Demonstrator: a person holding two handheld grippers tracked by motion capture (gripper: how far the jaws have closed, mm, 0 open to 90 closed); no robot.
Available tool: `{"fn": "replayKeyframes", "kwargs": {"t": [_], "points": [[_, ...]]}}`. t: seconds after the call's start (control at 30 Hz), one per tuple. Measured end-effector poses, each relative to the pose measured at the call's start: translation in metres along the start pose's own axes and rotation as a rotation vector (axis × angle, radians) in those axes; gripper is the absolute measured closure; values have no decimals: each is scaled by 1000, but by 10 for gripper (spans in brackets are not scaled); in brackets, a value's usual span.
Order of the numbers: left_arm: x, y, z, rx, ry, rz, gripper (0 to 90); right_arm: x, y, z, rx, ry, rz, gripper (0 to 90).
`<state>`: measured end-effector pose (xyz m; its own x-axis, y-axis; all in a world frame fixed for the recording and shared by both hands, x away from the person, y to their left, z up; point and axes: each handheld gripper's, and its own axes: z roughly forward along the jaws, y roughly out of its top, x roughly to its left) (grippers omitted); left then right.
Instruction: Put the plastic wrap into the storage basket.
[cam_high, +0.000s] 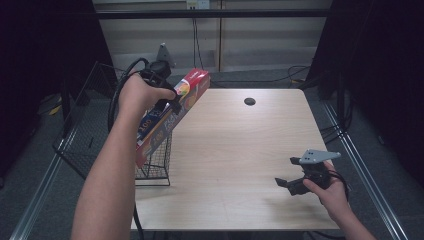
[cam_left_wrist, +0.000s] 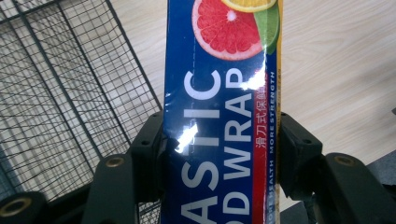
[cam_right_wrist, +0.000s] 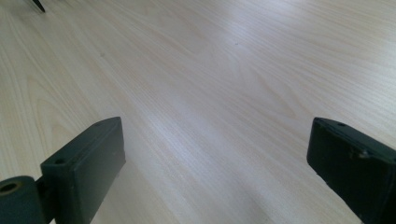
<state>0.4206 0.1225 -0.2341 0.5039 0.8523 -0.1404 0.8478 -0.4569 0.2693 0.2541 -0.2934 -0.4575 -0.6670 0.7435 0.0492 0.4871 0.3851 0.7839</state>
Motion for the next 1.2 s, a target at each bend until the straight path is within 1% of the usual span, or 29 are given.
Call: {"fn": "replayKeyframes", "kwargs": {"t": [0.07,0.13,0.17,0.23,0.27,0.33,0.37,0.43,0.47,0.53,0.57,0.6,0.63,0.67,0.7,0.73,0.77,0.87,0.9,0.93,0.97,1.0,1.03,1.07,1.1,1.13,1.17,1.2], "points": [[1,-1,-1,-8,7,-13,446,0,0,0,3,4,4,40],[3,-2,-3,-8,7,-16,446,0,0,0,2,2,2,40],[4,-2,-4,-5,11,-11,446,0,0,0,3,2,3,40],[5,-3,-5,-7,9,-22,446,0,0,0,3,3,1,40],[6,-3,-6,-3,13,-18,446,0,0,0,4,1,0,40],[6,-4,-7,-9,16,-27,446,0,0,0,3,2,1,40],[8,-4,-8,-1,18,-22,446,0,0,1,2,1,-1,40],[9,-5,-9,-7,20,-35,446,0,0,0,3,1,-3,40],[10,-6,-9,-5,24,-34,446,0,0,0,3,-1,-2,40],[12,-7,-10,-13,25,-49,446,0,0,0,2,2,4,40],[13,-8,-11,-8,25,-51,446,0,0,0,2,1,4,40],[13,-8,-11,-16,30,-57,446,0,0,0,3,1,4,40],[15,-9,-12,-12,30,-55,446,0,0,0,4,1,4,40],[16,-9,-12,-19,32,-63,447,0,0,0,4,-1,4,40],[17,-10,-13,-13,31,-58,446,0,0,0,2,-2,0,40],[18,-10,-14,-24,35,-71,446,1,0,0,2,1,0,40],[18,-11,-15,-14,37,-68,446,1,0,0,1,1,-2,40],[21,-12,-17,-19,39,-78,446,1,0,0,2,-2,-1,40],[22,-12,-17,-25,45,-74,446,1,0,0,1,-1,-1,40],[22,-13,-18,-33,41,-87,446,1,0,0,1,-1,-1,40],[24,-13,-19,-31,48,-74,446,1,0,0,2,0,0,40],[24,-13,-19,-36,47,-90,446,1,0,0,2,0,0,40],[26,-14,-20,-38,50,-82,446,1,0,0,2,0,-1,40],[26,-14,-21,-31,48,-96,446,1,0,1,2,-1,-1,40],[27,-15,-21,-38,51,-102,446,1,0,1,2,0,0,40],[29,-15,-22,-38,49,-95,446,1,0,1,0,3,0,40],[30,-16,-23,-48,52,-113,446,1,0,1,0,2,0,40],[31,-16,-24,-44,57,-109,446,1,0,1,0,2,0,40]]}}
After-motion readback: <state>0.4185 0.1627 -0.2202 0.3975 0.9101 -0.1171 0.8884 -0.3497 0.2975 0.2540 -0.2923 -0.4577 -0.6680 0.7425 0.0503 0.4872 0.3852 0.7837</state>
